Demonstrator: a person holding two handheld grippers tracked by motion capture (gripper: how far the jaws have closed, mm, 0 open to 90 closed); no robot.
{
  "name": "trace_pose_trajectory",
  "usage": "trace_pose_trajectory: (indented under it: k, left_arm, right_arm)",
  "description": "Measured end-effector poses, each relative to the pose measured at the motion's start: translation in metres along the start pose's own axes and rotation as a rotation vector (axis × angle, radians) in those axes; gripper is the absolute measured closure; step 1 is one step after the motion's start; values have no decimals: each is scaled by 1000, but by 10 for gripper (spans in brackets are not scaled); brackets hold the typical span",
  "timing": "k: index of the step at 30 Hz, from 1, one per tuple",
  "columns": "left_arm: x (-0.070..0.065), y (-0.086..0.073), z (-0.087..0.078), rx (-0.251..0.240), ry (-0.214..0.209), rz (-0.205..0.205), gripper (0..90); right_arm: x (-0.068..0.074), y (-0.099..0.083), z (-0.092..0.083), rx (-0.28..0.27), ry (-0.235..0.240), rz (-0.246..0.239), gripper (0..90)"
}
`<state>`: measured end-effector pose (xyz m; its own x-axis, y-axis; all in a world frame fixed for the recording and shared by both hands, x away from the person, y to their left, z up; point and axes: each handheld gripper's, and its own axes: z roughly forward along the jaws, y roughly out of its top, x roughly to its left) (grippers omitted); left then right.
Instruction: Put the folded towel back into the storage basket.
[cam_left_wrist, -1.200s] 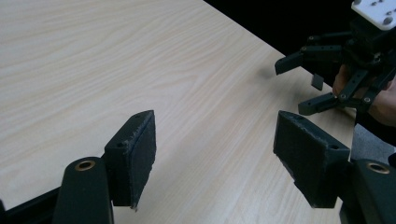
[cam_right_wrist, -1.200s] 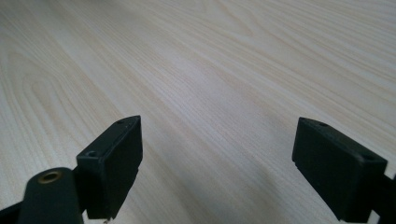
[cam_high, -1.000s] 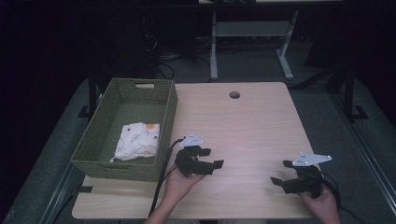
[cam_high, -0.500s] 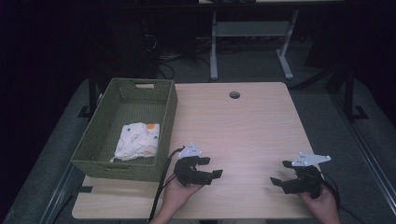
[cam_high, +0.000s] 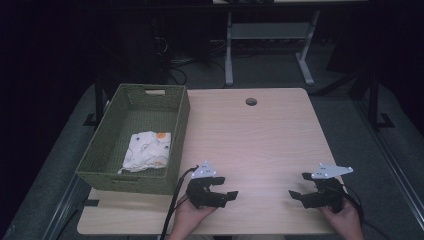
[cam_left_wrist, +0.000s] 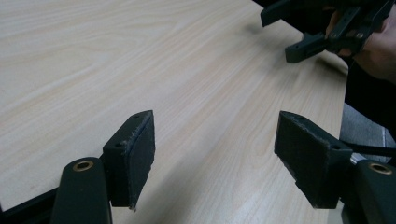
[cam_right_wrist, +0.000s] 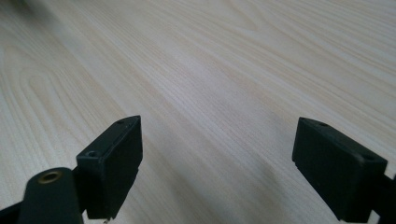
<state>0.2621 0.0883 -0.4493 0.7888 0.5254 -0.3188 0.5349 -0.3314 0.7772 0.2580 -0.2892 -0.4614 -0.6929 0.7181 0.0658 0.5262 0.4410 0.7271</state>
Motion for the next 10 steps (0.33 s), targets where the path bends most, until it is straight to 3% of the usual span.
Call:
trace_pose_trajectory:
  k: [10]
  left_arm:
    - [-3,-8,4,9,-10,11,285]
  right_arm:
    - [1,-2,-2,-5,-7,-8,158]
